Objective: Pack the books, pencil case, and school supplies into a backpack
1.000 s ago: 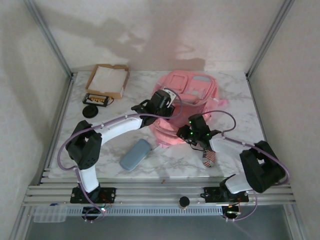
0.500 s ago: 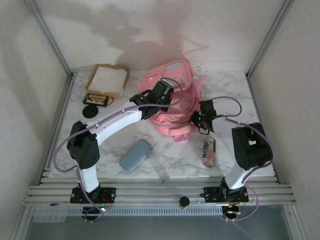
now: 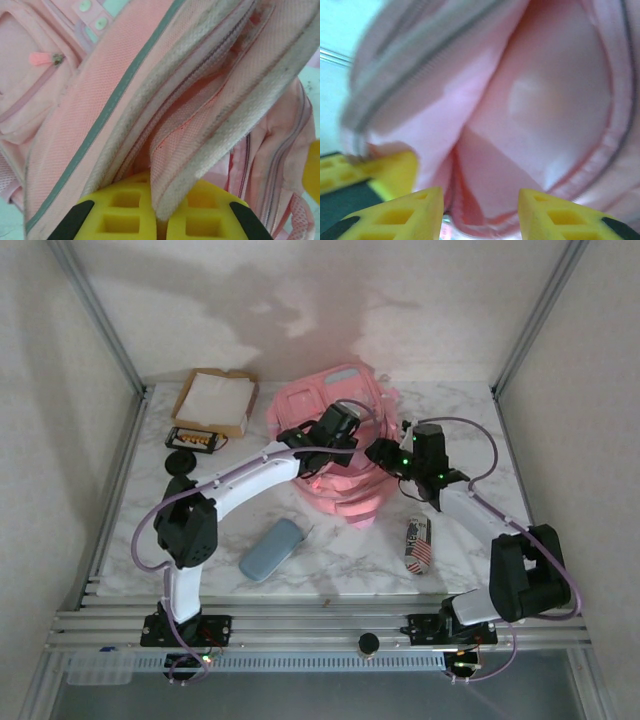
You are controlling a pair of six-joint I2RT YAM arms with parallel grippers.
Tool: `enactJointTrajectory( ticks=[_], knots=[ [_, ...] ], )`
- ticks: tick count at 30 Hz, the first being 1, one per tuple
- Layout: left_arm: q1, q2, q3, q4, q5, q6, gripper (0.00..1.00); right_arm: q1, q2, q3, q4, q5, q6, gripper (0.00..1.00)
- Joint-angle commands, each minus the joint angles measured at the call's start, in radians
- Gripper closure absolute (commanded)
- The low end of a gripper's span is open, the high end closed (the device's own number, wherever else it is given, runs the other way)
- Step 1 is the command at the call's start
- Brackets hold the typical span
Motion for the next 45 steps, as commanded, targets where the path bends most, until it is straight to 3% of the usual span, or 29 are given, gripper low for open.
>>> enactJointTrajectory(
  ticks=[1, 3, 5, 8, 12, 16, 22, 26, 31, 35, 38, 42, 45],
  knots=[
    [0.007, -0.03, -0.048, 0.097, 0.071, -0.016, 0.96, -0.001, 0.072, 0.03, 0.037, -0.108, 0.106, 0.56],
    [0.013, -0.076, -0.078, 0.09, 0.103, -0.045, 0.85, -0.006, 0.098, 0.037, 0.025, -0.075, 0.1, 0.56],
    [0.032, -0.16, -0.158, 0.134, 0.207, -0.083, 0.71, -0.012, 0.099, 0.018, 0.102, -0.099, 0.108, 0.57],
    [0.073, -0.308, -0.332, 0.225, 0.304, -0.156, 0.62, 0.011, 0.088, 0.032, 0.139, -0.126, 0.092, 0.54],
    [0.112, -0.475, -0.548, 0.283, 0.287, -0.196, 0.59, 0.062, 0.059, 0.025, 0.136, -0.121, 0.073, 0.53],
    [0.153, -0.543, -0.651, 0.277, 0.274, -0.215, 0.58, 0.092, 0.005, -0.037, 0.168, -0.083, 0.087, 0.56],
    [0.207, -0.557, -0.723, 0.306, 0.3, -0.234, 0.58, 0.12, 0.031, -0.047, 0.233, -0.131, 0.08, 0.53],
    [0.215, -0.527, -0.725, 0.301, 0.323, -0.227, 0.58, 0.142, 0.072, -0.015, 0.068, 0.019, 0.101, 0.49],
    [0.216, -0.508, -0.743, 0.331, 0.38, -0.204, 0.57, 0.19, 0.102, -0.039, 0.153, 0.08, 0.158, 0.49],
    [0.216, -0.458, -0.726, 0.31, 0.406, -0.189, 0.57, 0.196, 0.137, -0.009, 0.161, 0.09, 0.179, 0.75],
    [0.213, -0.446, -0.733, 0.318, 0.419, -0.17, 0.57, 0.195, 0.097, 0.02, 0.121, 0.13, 0.156, 0.79],
    [0.212, -0.424, -0.744, 0.356, 0.418, -0.128, 0.56, 0.183, 0.072, 0.048, 0.106, 0.11, 0.158, 0.99],
    [0.214, -0.402, -0.739, 0.378, 0.417, -0.105, 0.56, 0.161, 0.066, 0.063, 0.09, 0.09, 0.171, 1.0]
  ],
)
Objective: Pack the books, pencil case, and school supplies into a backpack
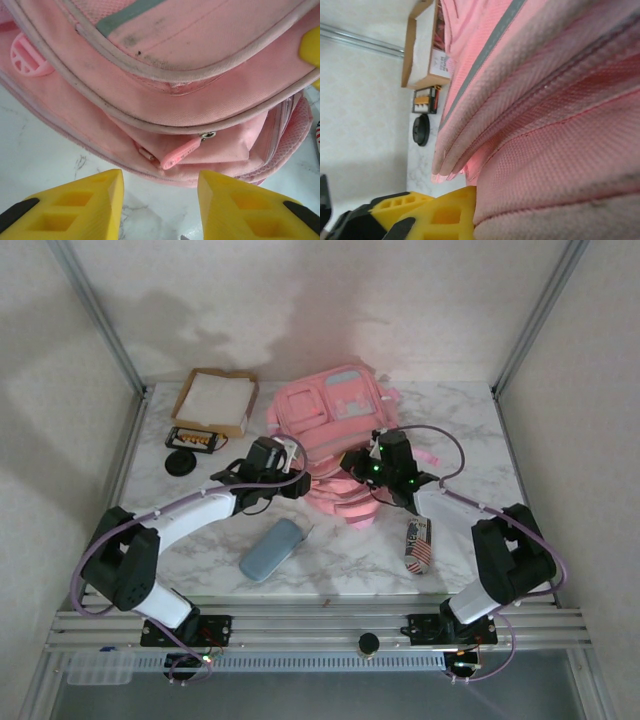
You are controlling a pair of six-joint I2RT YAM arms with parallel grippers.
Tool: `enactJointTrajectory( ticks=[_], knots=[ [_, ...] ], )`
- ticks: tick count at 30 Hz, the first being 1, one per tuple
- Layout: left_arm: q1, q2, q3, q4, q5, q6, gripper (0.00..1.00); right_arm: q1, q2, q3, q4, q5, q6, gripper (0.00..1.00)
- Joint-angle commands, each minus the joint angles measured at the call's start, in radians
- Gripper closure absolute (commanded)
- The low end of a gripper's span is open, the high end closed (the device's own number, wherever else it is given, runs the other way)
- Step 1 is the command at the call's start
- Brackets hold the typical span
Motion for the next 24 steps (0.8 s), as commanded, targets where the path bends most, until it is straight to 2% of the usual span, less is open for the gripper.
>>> enactJointTrajectory(
  ticks=[1, 4, 9, 12, 16, 24],
  knots=[
    [0.004, 0.029, -0.001, 0.051, 0.011, 0.042, 0.56, -0.03, -0.037, 0.048, 0.013, 0.002, 0.009, 1.0],
    [-0.002, 0.041, 0.019, 0.055, 0.066, 0.041, 0.56, -0.04, -0.037, 0.069, 0.013, -0.026, 0.01, 1.0],
    [-0.015, 0.046, 0.003, 0.084, 0.07, 0.092, 0.54, -0.047, -0.038, 0.1, -0.003, -0.044, -0.001, 1.0],
    [-0.016, 0.025, -0.046, 0.19, 0.076, 0.108, 0.51, -0.054, -0.034, 0.102, 0.006, -0.066, 0.003, 1.0],
    [-0.024, 0.053, -0.019, 0.2, 0.147, 0.126, 0.51, -0.055, -0.029, 0.116, 0.0, -0.07, -0.001, 1.0],
    [-0.063, 0.101, 0.013, 0.15, 0.073, 0.151, 0.55, -0.059, -0.019, 0.116, 0.017, -0.075, 0.002, 1.0]
  ],
)
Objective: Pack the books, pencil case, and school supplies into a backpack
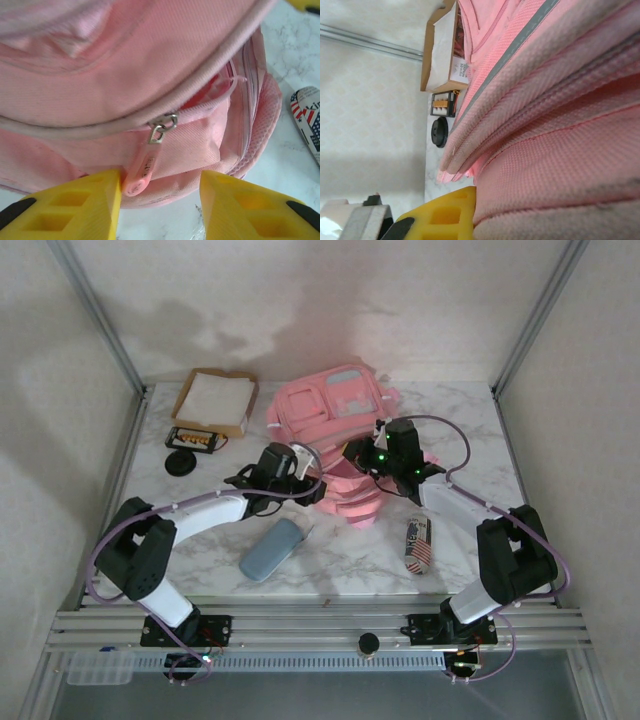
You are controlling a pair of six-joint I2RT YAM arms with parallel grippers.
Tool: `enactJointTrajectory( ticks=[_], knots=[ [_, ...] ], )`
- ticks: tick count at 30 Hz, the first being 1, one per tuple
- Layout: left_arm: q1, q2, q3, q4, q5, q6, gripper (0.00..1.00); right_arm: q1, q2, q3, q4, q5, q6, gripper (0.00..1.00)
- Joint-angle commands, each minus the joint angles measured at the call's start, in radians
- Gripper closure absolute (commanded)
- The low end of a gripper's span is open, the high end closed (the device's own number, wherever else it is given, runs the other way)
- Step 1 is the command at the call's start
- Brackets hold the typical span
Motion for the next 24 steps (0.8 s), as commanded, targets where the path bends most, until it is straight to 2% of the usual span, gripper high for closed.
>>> enactJointTrajectory(
  ticks=[1, 18, 24],
  knots=[
    [-0.008, 0.031, 0.045, -0.013, -0.022, 0.023, 0.57, -0.016, -0.014, 0.046, 0.066, 0.003, -0.007, 1.0],
    [-0.018, 0.033, 0.045, 0.026, -0.125, 0.0, 0.98, -0.028, -0.014, 0.031, 0.08, -0.001, -0.004, 1.0],
    [-0.014, -0.006, 0.022, -0.036, -0.22, -0.043, 1.0, -0.034, -0.023, 0.045, 0.041, 0.002, -0.022, 1.0]
  ],
)
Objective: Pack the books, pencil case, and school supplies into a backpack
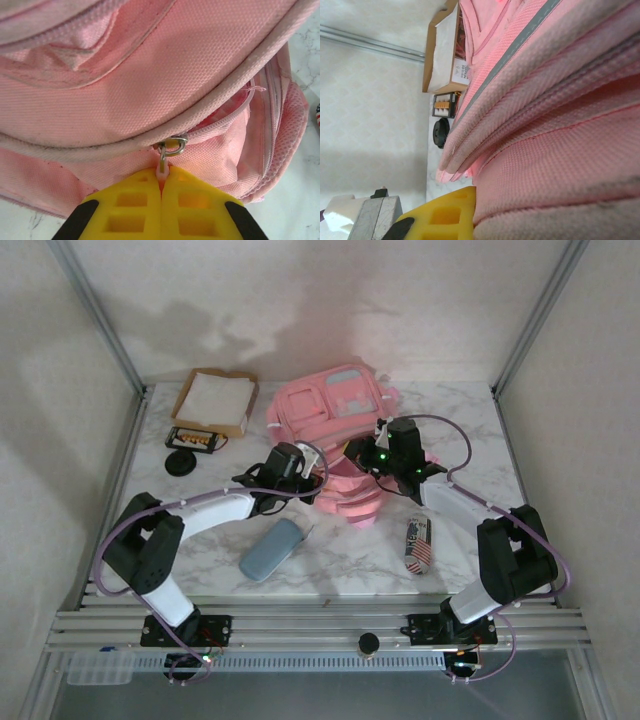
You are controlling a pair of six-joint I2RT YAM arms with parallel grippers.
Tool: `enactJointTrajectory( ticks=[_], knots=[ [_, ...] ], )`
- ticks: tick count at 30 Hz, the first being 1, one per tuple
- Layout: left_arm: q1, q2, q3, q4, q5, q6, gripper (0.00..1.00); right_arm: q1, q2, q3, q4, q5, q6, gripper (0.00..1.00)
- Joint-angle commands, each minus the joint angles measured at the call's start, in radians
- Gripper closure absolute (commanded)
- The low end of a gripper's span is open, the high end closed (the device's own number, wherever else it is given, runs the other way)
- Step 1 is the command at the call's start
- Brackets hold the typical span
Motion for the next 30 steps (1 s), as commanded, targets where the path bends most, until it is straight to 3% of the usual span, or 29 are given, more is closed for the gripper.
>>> enactJointTrajectory(
  ticks=[1, 9, 18, 24, 28, 30],
  knots=[
    [0.013, -0.046, -0.019, -0.042, -0.118, -0.042, 1.0, -0.022, -0.023, 0.049, 0.029, 0.016, -0.024, 1.0],
    [0.075, -0.097, -0.059, -0.075, -0.197, -0.133, 1.0, -0.039, -0.032, 0.061, -0.016, 0.012, -0.027, 1.0],
    [0.223, 0.043, 0.081, -0.096, -0.249, -0.202, 1.0, -0.042, -0.016, 0.081, -0.05, -0.005, -0.049, 1.0],
    [0.231, 0.093, 0.111, -0.079, -0.223, -0.212, 1.0, -0.033, 0.019, 0.092, -0.079, -0.001, -0.095, 1.0],
    [0.209, 0.0, 0.03, -0.069, -0.157, -0.214, 0.77, -0.035, 0.03, 0.122, -0.15, 0.008, -0.178, 0.93],
    [0.197, -0.065, -0.01, -0.073, -0.148, -0.241, 0.63, -0.034, 0.039, 0.138, -0.181, -0.01, -0.219, 0.83]
  ],
)
